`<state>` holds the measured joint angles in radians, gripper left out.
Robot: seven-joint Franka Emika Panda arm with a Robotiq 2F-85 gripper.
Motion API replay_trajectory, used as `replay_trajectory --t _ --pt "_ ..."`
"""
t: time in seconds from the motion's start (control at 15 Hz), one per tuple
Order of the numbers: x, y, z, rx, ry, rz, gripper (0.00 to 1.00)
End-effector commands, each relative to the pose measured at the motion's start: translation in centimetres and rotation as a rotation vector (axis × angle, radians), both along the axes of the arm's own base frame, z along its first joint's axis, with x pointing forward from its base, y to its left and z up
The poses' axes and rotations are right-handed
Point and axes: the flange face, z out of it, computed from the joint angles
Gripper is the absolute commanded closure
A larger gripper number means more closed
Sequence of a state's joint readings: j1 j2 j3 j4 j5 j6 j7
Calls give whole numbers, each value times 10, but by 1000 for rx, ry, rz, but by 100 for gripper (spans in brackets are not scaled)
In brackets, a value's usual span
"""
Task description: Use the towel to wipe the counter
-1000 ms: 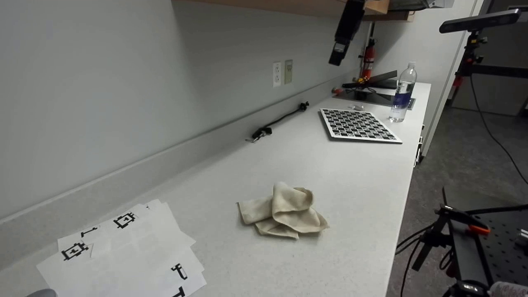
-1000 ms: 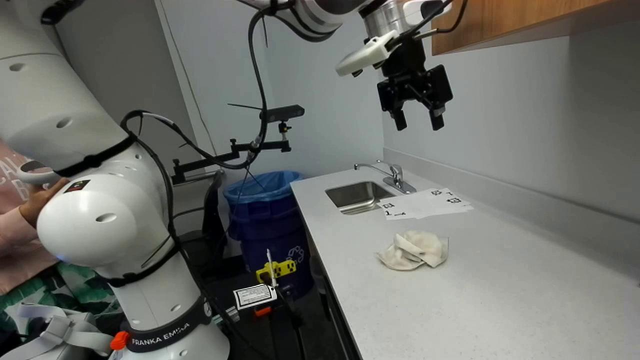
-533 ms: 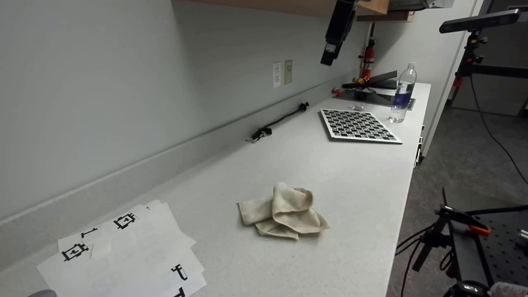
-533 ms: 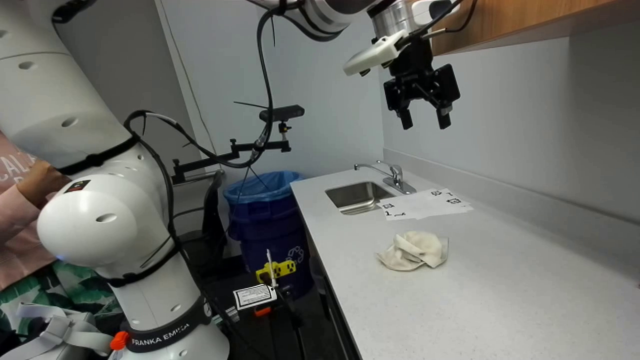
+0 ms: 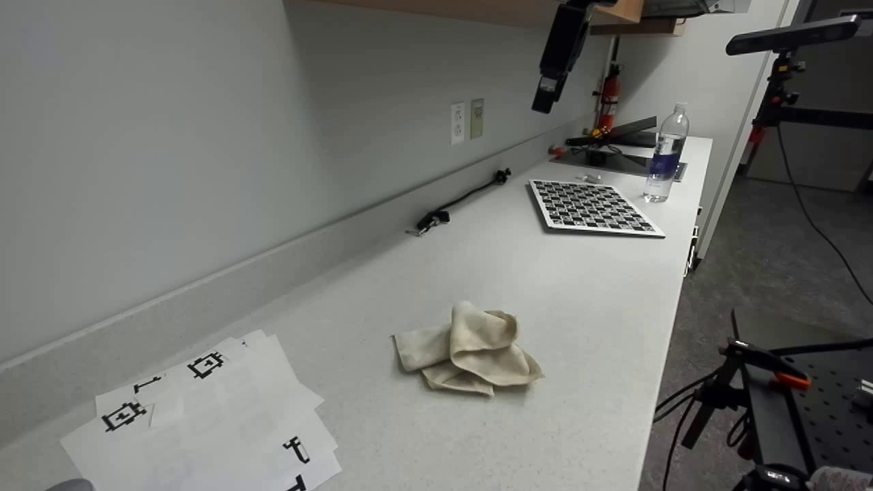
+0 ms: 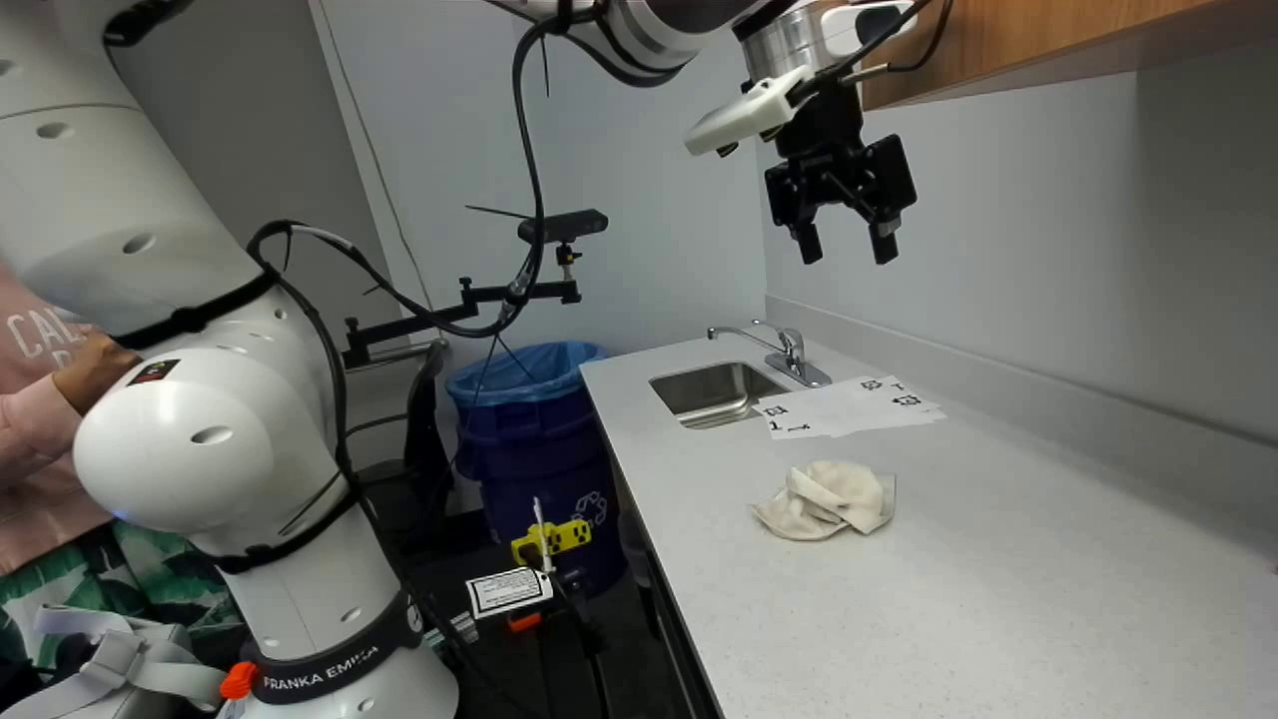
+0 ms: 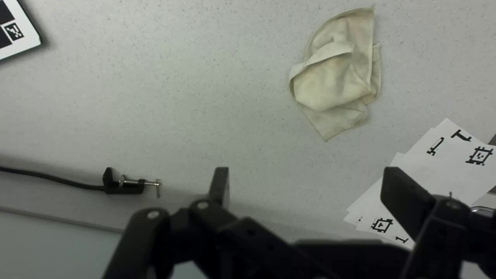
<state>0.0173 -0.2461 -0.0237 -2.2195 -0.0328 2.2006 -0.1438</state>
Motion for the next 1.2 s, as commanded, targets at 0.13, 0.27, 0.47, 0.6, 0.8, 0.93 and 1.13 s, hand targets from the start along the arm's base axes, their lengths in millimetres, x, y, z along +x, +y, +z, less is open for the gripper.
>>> replay_trajectory --t 0.13,0.27,0.47,0.6,0.8,0.93,1.13 --pt "-25 -3 -41 -39 55 -30 0" --pt "-31 -2 -67 -34 102 -33 0" --pt "-34 0 -107 -20 132 -37 0" --pt "-33 4 -132 -12 131 -31 0" --pt "-23 14 -167 2 113 -28 0" --pt "-13 24 -189 5 100 -24 0" --pt "0 45 -221 17 82 -23 0"
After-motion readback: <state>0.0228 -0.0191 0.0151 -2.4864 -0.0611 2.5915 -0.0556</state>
